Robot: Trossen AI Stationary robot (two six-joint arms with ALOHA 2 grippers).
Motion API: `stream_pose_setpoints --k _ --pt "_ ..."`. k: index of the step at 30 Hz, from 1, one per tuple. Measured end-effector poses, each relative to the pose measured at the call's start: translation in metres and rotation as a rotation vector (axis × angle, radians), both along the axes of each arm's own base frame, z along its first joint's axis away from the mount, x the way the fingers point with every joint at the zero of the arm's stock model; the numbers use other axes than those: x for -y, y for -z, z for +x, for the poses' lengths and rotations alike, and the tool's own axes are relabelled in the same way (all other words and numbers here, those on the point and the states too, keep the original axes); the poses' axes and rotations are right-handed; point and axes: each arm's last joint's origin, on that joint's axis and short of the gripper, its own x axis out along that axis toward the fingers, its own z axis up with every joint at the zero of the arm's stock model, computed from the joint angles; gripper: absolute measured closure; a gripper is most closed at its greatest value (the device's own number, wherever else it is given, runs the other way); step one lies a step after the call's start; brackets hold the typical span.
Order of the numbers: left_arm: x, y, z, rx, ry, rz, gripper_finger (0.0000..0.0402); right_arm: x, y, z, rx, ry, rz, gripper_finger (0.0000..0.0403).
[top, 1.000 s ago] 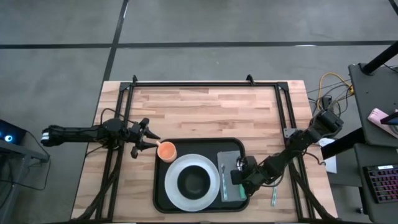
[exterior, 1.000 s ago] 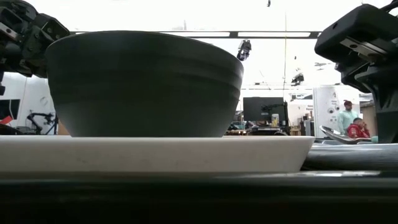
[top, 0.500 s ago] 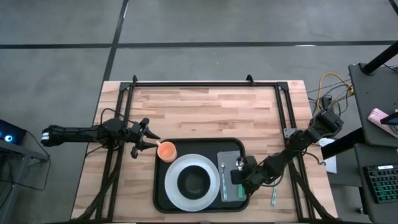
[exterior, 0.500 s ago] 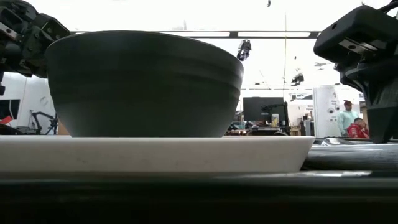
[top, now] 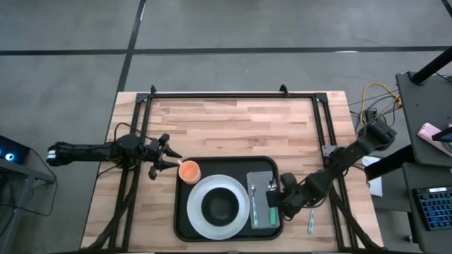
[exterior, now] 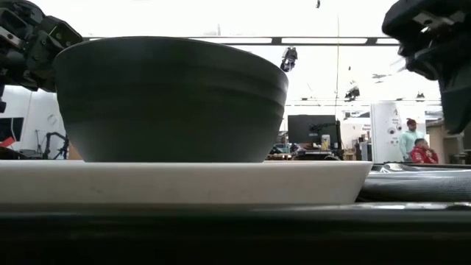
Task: Set up tray
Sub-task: Put the green fork between the green knife and green spoon on the gray napkin on the black tray
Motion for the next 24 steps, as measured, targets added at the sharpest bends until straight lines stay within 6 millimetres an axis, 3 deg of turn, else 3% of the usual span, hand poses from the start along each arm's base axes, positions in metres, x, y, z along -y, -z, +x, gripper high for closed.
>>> stream_pose_setpoints --k 5,10,18,24 --pt "0.0 0.0 0.0 0.0 0.0 0.0 0.0251 0.0 -0.012 -0.007 -0.072 0.001 0.037 0.0243" --pt "0.0 0.0 0.0 0.0 0.0 0.0 0.0251 -0.004 -0.01 -0.019 -0.167 0.038 0.064 0.023" --pt "0.0 0.0 0.0 0.0 0.0 0.0 0.0251 -0.023 -0.01 -0.036 -0.187 0.089 0.109 0.0209" --pt "0.0 0.0 0.0 0.0 0.0 0.0 0.0251 -0.026 -0.01 -0.041 -0.221 0.073 0.128 0.0206"
